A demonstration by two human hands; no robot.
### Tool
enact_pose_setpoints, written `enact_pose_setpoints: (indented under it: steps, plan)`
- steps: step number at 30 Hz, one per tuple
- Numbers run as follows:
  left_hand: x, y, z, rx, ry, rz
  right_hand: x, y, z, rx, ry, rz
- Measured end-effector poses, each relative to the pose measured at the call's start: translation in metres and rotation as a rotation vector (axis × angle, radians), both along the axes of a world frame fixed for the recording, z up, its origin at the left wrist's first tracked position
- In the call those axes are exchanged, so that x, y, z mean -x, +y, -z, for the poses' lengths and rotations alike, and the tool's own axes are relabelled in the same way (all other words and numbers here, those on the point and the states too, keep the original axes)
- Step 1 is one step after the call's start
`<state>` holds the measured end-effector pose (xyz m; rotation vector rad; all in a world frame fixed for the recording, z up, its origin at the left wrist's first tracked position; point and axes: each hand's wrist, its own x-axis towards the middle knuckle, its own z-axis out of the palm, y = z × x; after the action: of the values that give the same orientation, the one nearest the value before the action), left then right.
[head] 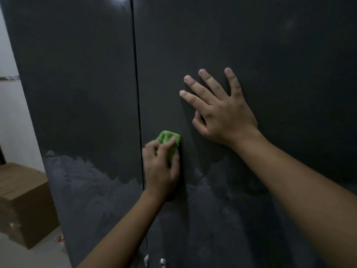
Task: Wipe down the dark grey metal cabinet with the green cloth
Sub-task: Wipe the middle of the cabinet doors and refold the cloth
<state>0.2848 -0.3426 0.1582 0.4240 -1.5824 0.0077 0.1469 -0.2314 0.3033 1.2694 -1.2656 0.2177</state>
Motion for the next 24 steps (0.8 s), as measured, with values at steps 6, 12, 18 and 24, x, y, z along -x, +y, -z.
enact_pose_setpoints:
  steps: [6,12,18,24]
  plan:
    - [0.039,0.056,0.026,0.016,-0.089,0.090,-0.005,0.008,-0.001,-0.053,-0.014,0.012]
    - [0.068,0.101,0.031,0.328,-0.386,0.113,0.015,0.039,0.001,-0.300,0.084,-0.070]
    - [0.047,0.071,-0.010,0.037,-0.110,0.106,0.076,0.118,-0.001,-0.175,0.044,-0.062]
    - [0.075,0.095,-0.014,0.013,-0.035,0.145,0.110,0.157,0.009,0.015,0.041,0.052]
